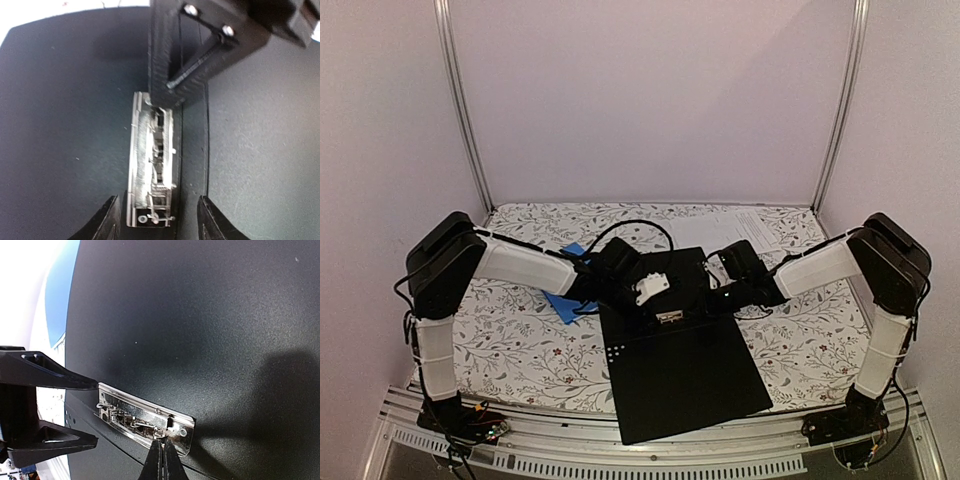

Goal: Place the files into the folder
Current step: Open the spring clip on the folder at the center of the board.

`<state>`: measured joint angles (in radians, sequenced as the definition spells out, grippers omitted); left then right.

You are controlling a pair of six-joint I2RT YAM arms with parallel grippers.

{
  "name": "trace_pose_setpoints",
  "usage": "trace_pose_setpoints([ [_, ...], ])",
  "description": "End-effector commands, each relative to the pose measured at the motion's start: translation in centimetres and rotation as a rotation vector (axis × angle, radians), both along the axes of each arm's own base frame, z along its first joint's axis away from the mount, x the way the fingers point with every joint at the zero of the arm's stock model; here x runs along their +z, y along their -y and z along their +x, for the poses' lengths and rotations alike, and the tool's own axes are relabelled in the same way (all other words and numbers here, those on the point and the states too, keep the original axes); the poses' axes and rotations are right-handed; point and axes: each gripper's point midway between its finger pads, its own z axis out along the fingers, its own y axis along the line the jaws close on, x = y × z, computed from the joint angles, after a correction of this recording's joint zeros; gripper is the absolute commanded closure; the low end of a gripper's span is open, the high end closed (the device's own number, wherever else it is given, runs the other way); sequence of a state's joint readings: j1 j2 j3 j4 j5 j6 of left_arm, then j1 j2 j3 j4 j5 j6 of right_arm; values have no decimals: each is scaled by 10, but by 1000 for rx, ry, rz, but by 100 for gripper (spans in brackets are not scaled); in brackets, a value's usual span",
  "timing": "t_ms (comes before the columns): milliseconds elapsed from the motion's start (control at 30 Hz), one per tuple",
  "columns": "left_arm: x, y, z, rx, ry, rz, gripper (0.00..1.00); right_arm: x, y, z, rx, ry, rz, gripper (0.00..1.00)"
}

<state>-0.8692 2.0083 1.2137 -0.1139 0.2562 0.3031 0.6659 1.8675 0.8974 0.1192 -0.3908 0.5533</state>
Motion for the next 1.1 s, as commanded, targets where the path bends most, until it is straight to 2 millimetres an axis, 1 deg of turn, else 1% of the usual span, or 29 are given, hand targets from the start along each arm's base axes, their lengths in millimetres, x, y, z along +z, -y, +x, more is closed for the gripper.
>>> trace_pose_setpoints([
  [0, -15, -5, -11, -41, -72, 27, 48, -43, 24, -24, 32, -143, -127, 100],
  [67, -16, -2, -12, -47, -80, 19, 48, -44, 23, -24, 36, -148, -125, 100],
  [167, -24, 0, -11, -47, -91, 26, 49, -48, 22, -25, 38, -161, -124, 100],
  [367, -33, 3, -10, -44, -97, 22, 54, -53, 24, -27, 37, -174, -131, 100],
  [500, -43, 3, -14, -46, -118, 34, 64, -55, 24, -27, 36, -177, -136, 100],
  [600, -53, 1, -21, -51, -129, 43, 68, -56, 27, -23, 13, -174, -155, 100],
  [800, -73, -3, -34, -67, -149, 80, 74, -61, 29, -13, -30, -168, -184, 100],
  [900, -78, -3, -37, -80, -153, 96, 76, -62, 30, -9, -44, -152, -197, 100],
  [1067, -81, -3, -42, -100, -149, 110, 78, -56, 25, 0, -65, -128, -175, 100],
])
